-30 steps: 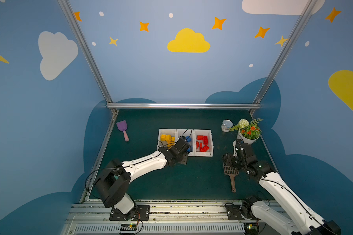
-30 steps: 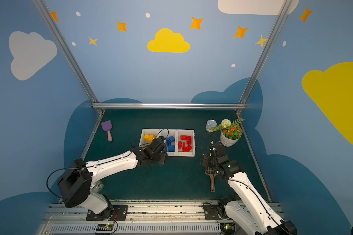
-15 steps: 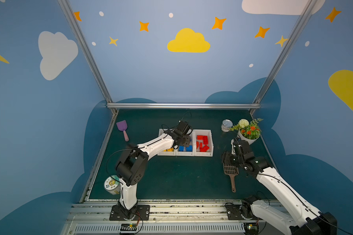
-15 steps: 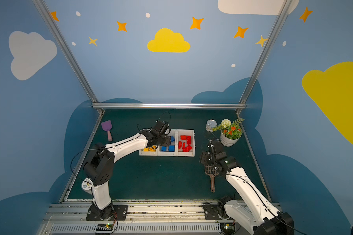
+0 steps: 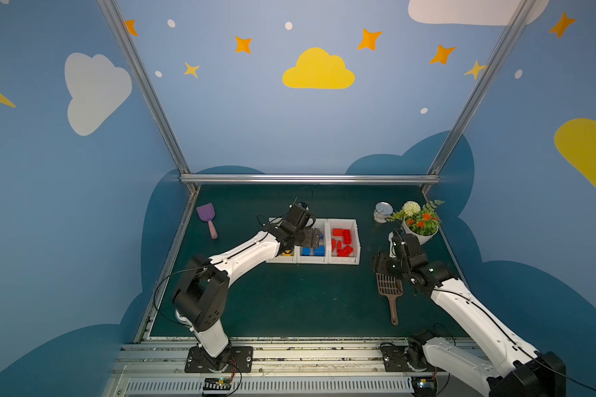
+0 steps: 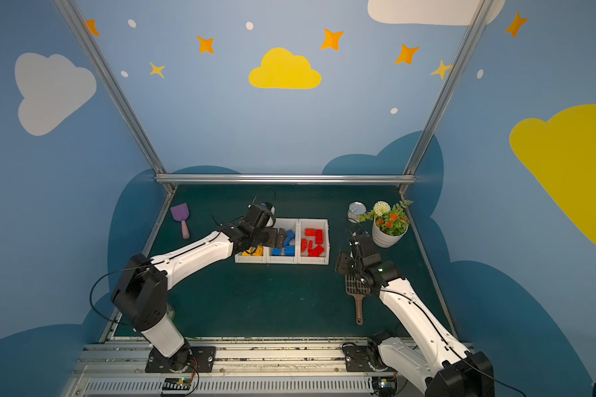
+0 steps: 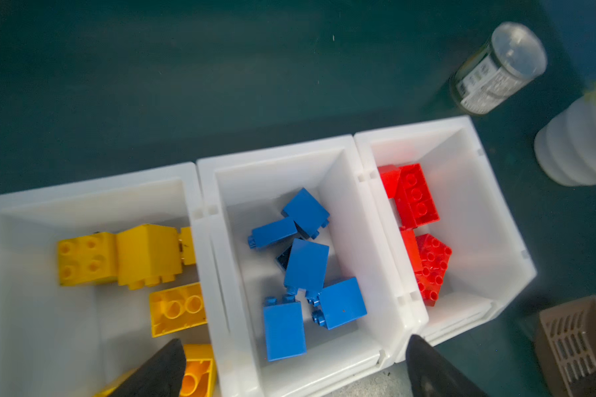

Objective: Sort the legos into containers by color

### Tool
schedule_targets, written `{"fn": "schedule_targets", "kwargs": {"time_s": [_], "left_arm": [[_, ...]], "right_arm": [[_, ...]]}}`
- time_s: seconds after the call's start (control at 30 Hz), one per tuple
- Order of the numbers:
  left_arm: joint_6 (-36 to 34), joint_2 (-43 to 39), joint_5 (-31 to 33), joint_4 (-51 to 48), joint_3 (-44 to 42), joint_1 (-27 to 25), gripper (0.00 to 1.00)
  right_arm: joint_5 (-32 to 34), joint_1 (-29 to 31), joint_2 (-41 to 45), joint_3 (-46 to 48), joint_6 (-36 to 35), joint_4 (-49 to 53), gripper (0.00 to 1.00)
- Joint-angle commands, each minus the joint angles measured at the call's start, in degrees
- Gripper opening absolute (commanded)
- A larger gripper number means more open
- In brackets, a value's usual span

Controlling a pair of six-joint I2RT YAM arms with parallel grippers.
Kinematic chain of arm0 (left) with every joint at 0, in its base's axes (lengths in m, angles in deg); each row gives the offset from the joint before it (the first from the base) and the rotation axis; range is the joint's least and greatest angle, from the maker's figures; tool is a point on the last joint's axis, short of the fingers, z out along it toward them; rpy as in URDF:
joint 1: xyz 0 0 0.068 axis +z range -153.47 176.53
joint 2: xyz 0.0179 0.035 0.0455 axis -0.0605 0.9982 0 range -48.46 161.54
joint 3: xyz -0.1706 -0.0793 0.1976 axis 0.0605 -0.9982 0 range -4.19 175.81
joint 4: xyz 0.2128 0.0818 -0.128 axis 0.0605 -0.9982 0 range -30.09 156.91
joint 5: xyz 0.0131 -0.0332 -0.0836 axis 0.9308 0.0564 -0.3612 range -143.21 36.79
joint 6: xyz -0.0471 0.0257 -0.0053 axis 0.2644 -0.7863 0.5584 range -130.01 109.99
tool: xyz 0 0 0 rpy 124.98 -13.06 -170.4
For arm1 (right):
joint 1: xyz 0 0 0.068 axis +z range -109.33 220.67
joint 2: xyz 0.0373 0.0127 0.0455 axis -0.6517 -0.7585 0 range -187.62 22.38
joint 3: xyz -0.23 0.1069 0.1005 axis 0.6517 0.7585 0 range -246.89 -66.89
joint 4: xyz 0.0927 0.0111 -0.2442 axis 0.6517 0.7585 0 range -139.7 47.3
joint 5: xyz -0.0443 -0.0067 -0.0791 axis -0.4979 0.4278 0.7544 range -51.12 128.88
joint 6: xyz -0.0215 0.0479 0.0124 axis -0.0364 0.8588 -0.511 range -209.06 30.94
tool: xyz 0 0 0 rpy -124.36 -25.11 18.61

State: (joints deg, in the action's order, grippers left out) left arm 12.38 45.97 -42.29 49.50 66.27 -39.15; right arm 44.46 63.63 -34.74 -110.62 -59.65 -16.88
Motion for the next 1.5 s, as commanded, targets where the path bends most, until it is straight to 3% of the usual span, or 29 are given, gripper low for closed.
{"fn": "schedule_targets", "kwargs": {"time_s": [0.0, 0.17, 0.5, 0.63, 0.73, 0.8, 0.87, 0.97, 1.07, 1.2, 1.27, 1.3, 1.37, 1.47], "left_arm": [[0.9, -6.4, 4.9, 3.3, -4.1, 1.2, 0.99], [-1.1, -17.6, 14.3, 5.9, -12.9, 3.1, 0.99], [-6.0, -38.1, 24.3, 14.6, -33.8, 7.8, 0.99], [-10.7, -42.6, 29.1, 16.5, -39.7, 11.2, 0.99], [-15.8, -44.9, 31.7, 28.3, -48.2, 14.0, 1.00], [-15.8, -45.3, 29.2, 37.7, -54.5, 16.8, 0.99], [-12.6, -44.2, 28.0, 40.3, -57.8, 19.7, 1.00], [-6.6, -39.0, 26.6, 40.5, -57.8, 25.1, 1.00], [-9.8, -32.5, 16.7, 42.3, -54.1, 30.2, 1.00], [-13.7, -22.7, 12.9, 47.6, -49.5, 32.9, 1.00], [-15.8, -19.3, 10.2, 51.3, -48.6, 33.6, 1.00], [-16.3, -17.8, 8.7, 53.5, -48.1, 34.1, 1.00], [-18.0, -13.4, 4.5, 57.8, -48.2, 35.2, 1.00], [-19.1, -4.2, 0.4, 71.6, -50.1, 35.6, 1.00]], "right_arm": [[1.1, -0.2, 2.1, -1.6, -1.6, 0.5, 0.65], [3.2, -0.3, 5.4, -0.6, -3.6, 0.9, 0.66], [8.0, -0.3, 14.1, 4.7, -9.6, -8.3, 0.69], [14.5, -0.4, 13.5, 9.8, -16.3, -17.0, 0.81], [17.6, -0.4, 11.3, 16.3, -26.4, -30.2, 0.89], [19.7, -0.9, 8.9, 21.2, -30.7, -39.9, 0.91], [19.9, -2.9, 4.8, 25.8, -31.6, -50.4, 0.92], [15.7, -7.8, -3.0, 26.4, -27.7, -55.1, 0.92], [14.5, -11.0, -9.0, 21.0, -25.4, -52.8, 0.92], [8.3, -15.6, -16.4, 18.0, -26.1, -58.6, 0.93], [5.2, -18.3, -21.4, 19.9, -25.0, -66.6, 0.93], [3.6, -19.4, -25.1, 21.4, -26.7, -74.3, 0.98], [3.8, -20.1, -29.7, 21.6, -25.5, -80.9, 0.99], [4.4, -19.6, -28.2, 19.8, -25.8, -74.3, 0.99]]}}
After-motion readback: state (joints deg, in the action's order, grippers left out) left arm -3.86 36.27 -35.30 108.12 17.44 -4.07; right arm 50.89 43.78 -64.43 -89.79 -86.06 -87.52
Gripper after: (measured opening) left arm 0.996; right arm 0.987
